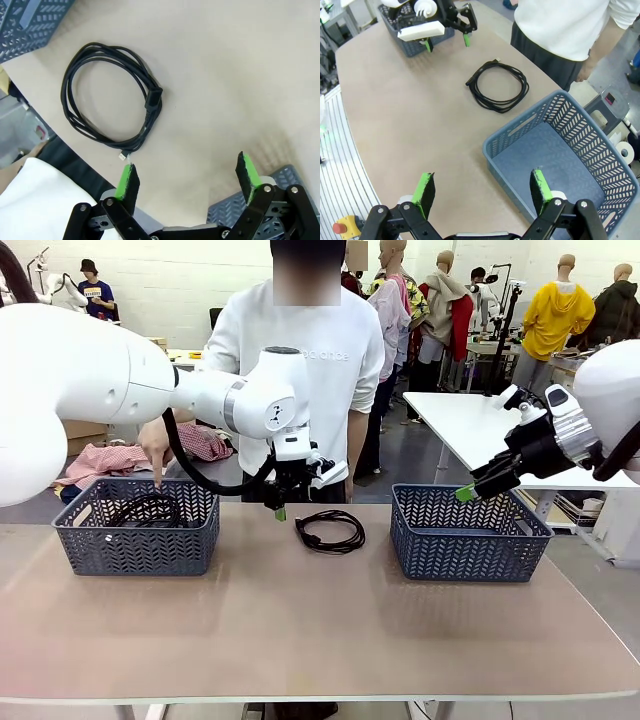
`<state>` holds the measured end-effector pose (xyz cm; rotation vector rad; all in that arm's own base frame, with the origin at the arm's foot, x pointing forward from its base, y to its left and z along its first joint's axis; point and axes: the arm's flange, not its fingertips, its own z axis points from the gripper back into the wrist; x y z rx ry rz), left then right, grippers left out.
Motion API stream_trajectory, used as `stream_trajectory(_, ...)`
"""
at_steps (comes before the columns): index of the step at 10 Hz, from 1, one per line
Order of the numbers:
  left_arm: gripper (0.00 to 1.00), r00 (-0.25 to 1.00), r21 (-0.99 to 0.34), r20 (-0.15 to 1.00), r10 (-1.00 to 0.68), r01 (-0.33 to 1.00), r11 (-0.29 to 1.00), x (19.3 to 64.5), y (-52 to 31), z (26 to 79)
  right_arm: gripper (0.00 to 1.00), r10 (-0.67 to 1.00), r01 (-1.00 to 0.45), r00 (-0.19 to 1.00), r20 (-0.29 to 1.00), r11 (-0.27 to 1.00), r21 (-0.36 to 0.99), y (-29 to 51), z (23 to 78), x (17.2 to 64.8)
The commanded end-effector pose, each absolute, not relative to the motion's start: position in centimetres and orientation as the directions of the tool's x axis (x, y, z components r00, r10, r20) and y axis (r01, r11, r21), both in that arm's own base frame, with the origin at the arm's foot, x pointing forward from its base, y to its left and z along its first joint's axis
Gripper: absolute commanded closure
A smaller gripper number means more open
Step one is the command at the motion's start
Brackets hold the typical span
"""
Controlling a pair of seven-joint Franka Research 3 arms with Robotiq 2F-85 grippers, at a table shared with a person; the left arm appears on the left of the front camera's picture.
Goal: Organize the cables according to human instructions.
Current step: Pick up a bundle of cables and place it in the basket indicated by the human.
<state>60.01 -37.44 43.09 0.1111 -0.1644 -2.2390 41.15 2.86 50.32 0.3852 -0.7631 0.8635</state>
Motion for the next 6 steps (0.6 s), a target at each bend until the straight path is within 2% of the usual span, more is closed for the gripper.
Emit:
stream_trajectory(1, 0.00, -0.616, 0.158, -0.011, -0.788, 0.777, -0.610, 59.4, -36.9, 43.2, 0.00, 0.526, -0.806, 0.389, 0.756, 0.592, 0.003, 2.7, 50.1, 41.4)
stream_trajectory(3, 0.00, -0.622, 0.157, -0.023, -0.782, 0.770, -0.618, 60.0, -37.4, 43.1, 0.00, 0.526, -0.806, 0.389, 0.756, 0.592, 0.003, 2.7, 50.1, 41.4)
stream_trajectory(6, 0.00, -0.720, 0.134, -0.021, -0.694, 0.685, -0.716, 62.7, -39.0, 41.2, 0.00, 0.526, -0.806, 0.389, 0.756, 0.592, 0.003, 2.7, 50.1, 41.4)
